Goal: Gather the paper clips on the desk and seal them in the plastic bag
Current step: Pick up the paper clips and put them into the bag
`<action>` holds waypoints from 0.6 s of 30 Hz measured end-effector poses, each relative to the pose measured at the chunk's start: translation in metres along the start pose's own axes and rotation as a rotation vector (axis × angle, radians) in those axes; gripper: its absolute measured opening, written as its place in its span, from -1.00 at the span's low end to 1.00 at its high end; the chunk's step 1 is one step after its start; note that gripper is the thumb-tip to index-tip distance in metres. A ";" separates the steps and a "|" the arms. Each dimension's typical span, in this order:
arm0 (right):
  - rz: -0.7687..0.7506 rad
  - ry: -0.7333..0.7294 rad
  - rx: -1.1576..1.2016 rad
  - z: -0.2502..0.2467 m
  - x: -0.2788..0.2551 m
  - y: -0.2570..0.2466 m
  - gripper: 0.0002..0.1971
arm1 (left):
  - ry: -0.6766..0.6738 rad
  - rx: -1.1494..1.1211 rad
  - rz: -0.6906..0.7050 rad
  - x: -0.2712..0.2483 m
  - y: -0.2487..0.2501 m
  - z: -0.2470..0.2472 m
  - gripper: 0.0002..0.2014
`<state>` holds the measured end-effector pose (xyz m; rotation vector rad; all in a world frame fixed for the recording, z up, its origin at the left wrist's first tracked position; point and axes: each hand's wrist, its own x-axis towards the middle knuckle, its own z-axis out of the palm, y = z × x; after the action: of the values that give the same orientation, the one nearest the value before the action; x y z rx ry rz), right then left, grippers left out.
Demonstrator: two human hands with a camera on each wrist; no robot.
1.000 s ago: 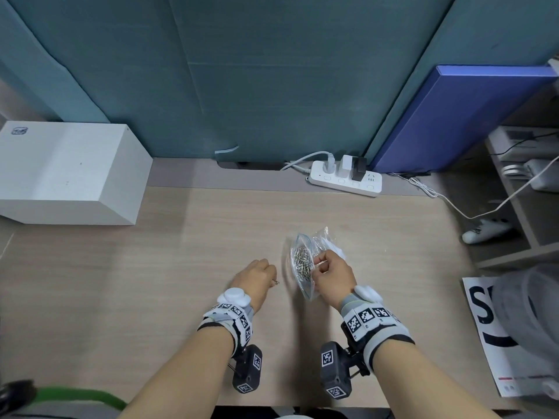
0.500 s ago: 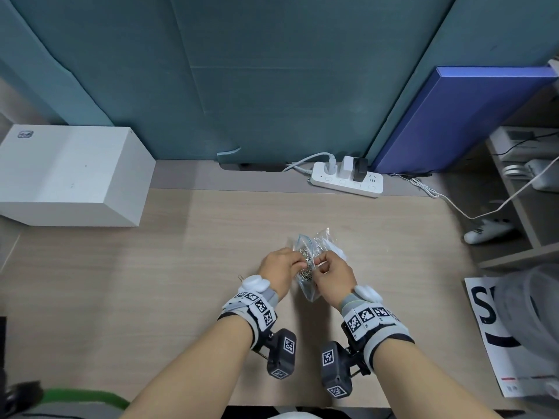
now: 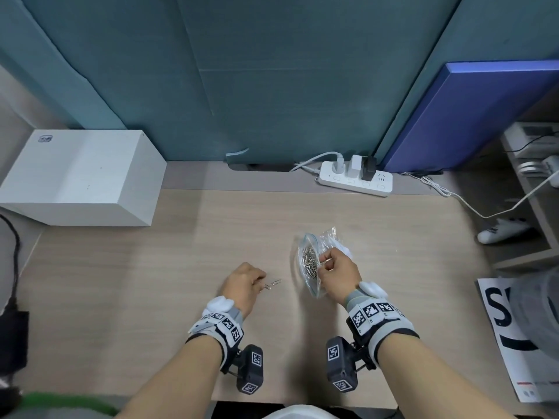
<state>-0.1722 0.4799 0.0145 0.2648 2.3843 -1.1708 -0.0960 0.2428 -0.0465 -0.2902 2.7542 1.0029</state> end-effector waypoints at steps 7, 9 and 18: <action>-0.009 -0.004 -0.017 -0.003 0.002 -0.001 -0.82 | 0.084 -0.009 -0.022 -0.010 -0.015 -0.005 -0.72; -0.006 -0.003 -0.022 -0.003 0.002 -0.001 -0.82 | 0.064 0.003 -0.028 -0.013 -0.014 -0.005 -0.73; -0.009 -0.017 -0.014 -0.003 0.002 -0.002 -0.81 | -0.012 0.079 0.098 -0.007 0.002 0.005 -0.71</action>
<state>-0.1752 0.4810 0.0164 0.2395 2.3809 -1.1552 -0.0896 0.2488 -0.0476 -0.1385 2.8125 0.9125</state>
